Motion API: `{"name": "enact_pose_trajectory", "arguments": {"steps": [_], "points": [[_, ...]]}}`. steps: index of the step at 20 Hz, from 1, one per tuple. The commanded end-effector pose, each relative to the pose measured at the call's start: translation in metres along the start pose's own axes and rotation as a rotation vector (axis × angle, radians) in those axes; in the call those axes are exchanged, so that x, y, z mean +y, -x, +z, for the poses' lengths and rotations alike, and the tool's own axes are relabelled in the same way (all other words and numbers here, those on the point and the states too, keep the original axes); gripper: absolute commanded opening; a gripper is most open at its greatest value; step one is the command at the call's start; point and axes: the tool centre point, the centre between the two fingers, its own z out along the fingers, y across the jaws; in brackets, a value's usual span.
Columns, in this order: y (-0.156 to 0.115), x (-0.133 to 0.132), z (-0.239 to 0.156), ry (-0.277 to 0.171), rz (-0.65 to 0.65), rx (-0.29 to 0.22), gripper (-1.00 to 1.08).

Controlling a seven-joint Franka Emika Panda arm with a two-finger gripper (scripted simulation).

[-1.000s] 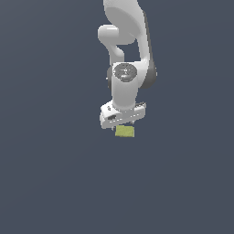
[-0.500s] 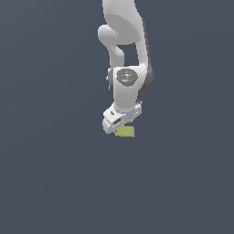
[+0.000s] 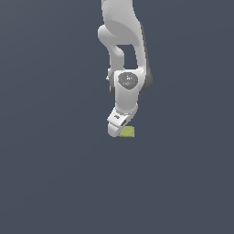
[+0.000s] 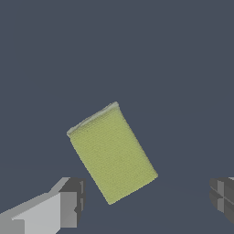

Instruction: Pick up the object and move it to a goal position.

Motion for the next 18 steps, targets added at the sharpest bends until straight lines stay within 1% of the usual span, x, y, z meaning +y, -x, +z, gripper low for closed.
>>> {"name": "enact_pose_trajectory", "arguments": {"steps": [1, 10, 18], "points": [[0.0, -0.003, 0.005, 0.002, -0.08, 0.001, 1.0], [0.001, -0.015, 0.021, 0.007, -0.352, 0.008, 1.0], [0.001, -0.023, 0.029, 0.01, -0.507, 0.014, 1.0]]}}
